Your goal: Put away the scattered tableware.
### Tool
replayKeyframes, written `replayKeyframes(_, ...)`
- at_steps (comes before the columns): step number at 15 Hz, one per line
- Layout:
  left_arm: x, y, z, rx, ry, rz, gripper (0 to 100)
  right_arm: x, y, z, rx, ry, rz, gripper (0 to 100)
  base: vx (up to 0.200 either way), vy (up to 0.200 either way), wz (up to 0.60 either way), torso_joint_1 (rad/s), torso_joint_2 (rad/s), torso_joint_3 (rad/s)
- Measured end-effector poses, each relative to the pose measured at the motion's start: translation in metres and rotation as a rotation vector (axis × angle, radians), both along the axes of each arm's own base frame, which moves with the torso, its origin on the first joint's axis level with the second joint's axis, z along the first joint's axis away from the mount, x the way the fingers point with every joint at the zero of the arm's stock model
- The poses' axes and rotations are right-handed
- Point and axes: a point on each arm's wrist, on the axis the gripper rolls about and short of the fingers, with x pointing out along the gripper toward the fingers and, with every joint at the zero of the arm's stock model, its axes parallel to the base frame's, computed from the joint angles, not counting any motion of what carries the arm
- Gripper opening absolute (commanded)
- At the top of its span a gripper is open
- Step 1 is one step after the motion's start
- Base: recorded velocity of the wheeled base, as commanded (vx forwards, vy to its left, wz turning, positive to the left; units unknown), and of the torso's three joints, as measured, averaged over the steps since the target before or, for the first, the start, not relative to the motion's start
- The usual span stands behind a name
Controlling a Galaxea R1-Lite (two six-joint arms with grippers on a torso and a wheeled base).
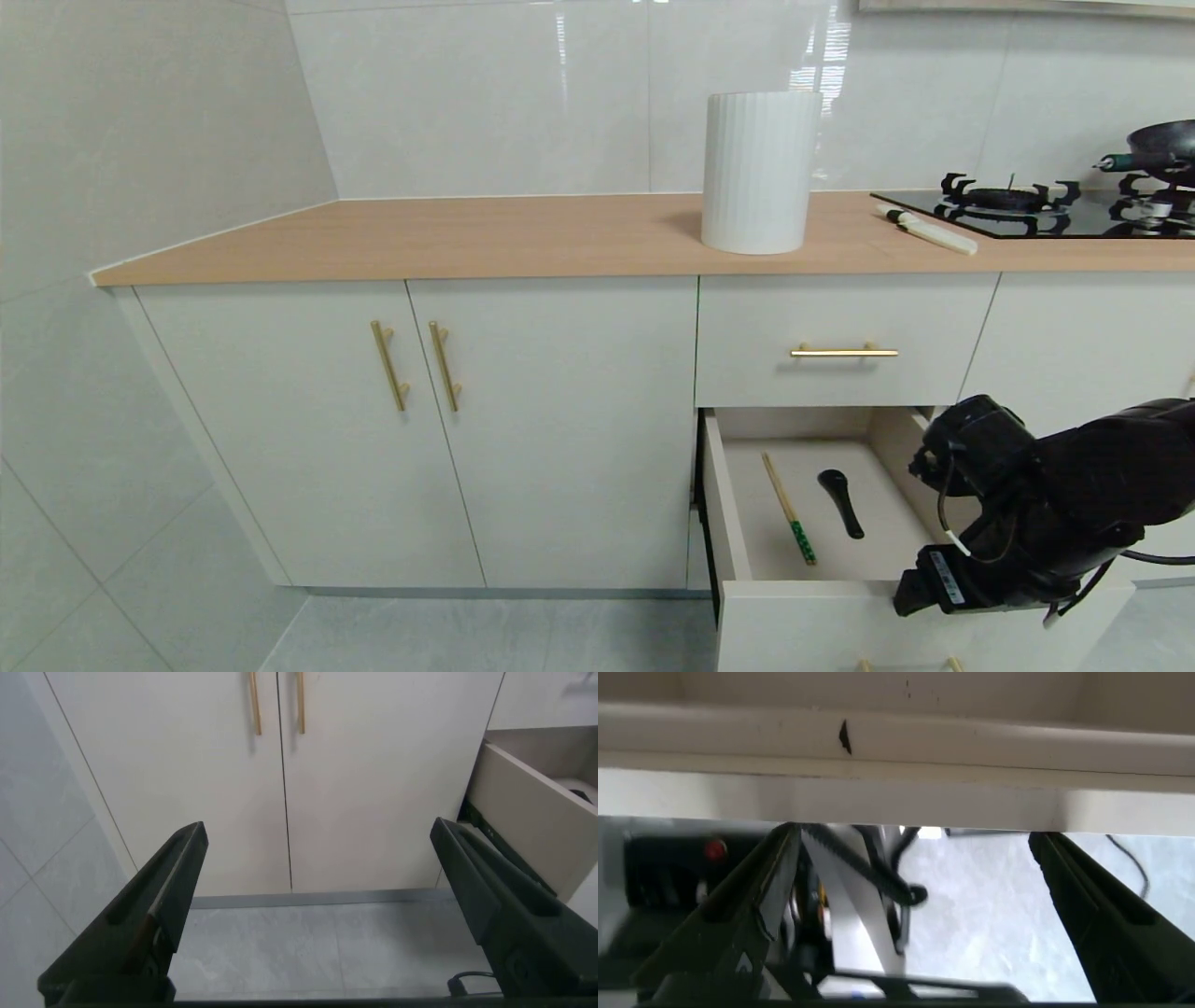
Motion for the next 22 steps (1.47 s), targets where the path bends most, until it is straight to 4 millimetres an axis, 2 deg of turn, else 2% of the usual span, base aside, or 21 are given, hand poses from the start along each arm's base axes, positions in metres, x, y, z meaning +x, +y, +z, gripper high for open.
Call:
replayKeyframes(12, 0.000, 0.000, 0.000, 0.000, 0.000, 0.000, 100, 0.022, -0.004, -0.017, 0.021, -0.143, -0.032, 100, 0.000, 0.000, 0.00, 0.000, 0.00, 0.000)
replayKeyframes(15, 0.000, 0.000, 0.000, 0.000, 0.000, 0.000, 100, 0.040, 0.001, -0.025, 0.017, -0.195, -0.011, 100, 0.000, 0.000, 0.00, 0.000, 0.00, 0.000)
replayKeyframes(22, 0.000, 0.000, 0.000, 0.000, 0.000, 0.000, 100, 0.092, 0.013, -0.016, 0.033, -0.324, 0.009, 100, 0.000, 0.000, 0.00, 0.000, 0.00, 0.000)
